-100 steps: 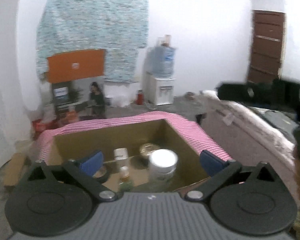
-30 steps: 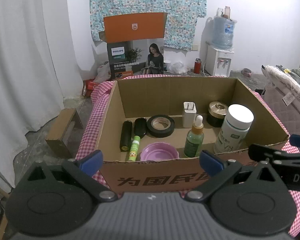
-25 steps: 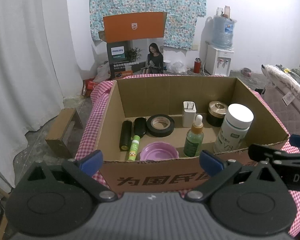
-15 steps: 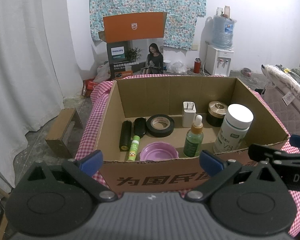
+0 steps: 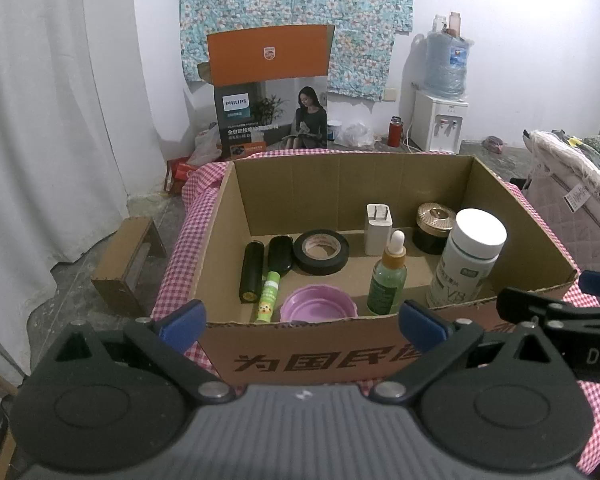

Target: Organize rigid objects

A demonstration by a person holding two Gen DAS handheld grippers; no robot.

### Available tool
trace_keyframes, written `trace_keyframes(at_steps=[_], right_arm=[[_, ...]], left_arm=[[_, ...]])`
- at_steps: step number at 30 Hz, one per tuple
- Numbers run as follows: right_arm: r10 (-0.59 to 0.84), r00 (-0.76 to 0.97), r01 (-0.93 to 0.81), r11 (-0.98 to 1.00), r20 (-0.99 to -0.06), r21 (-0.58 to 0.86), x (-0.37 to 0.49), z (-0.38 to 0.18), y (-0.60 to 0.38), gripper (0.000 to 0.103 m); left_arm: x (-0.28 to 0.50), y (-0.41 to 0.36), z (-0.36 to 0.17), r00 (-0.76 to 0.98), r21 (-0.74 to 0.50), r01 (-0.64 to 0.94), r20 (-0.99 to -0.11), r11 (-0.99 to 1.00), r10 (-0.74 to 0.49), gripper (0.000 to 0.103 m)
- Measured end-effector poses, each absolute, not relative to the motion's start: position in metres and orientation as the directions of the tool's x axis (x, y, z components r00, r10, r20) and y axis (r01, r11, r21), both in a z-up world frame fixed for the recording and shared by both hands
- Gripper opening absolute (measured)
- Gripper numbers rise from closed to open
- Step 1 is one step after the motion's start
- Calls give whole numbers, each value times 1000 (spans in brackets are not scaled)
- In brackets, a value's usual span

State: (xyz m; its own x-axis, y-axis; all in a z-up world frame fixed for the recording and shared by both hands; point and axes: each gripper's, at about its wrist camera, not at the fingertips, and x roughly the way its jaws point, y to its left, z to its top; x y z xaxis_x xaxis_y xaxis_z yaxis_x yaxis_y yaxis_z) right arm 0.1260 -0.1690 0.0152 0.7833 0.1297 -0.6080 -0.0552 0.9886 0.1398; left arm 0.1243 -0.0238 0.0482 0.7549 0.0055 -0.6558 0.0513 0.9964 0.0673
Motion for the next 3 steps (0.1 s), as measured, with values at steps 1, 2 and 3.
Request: trace_keyframes(at_steps=[1, 2, 3], right_arm=[[128, 783, -53, 989, -608, 140, 126, 15, -168, 102], [129, 783, -53, 989, -608, 141, 126, 16, -168, 102], [127, 784, -52, 989, -608, 140, 125, 16, -168, 102]], left_arm=[[124, -24, 48, 755, 67, 51, -656, 996, 5, 103], [124, -24, 48, 756, 68, 51, -655, 996, 6, 103], [124, -24, 48, 756, 69, 50, -655, 996, 7, 103]])
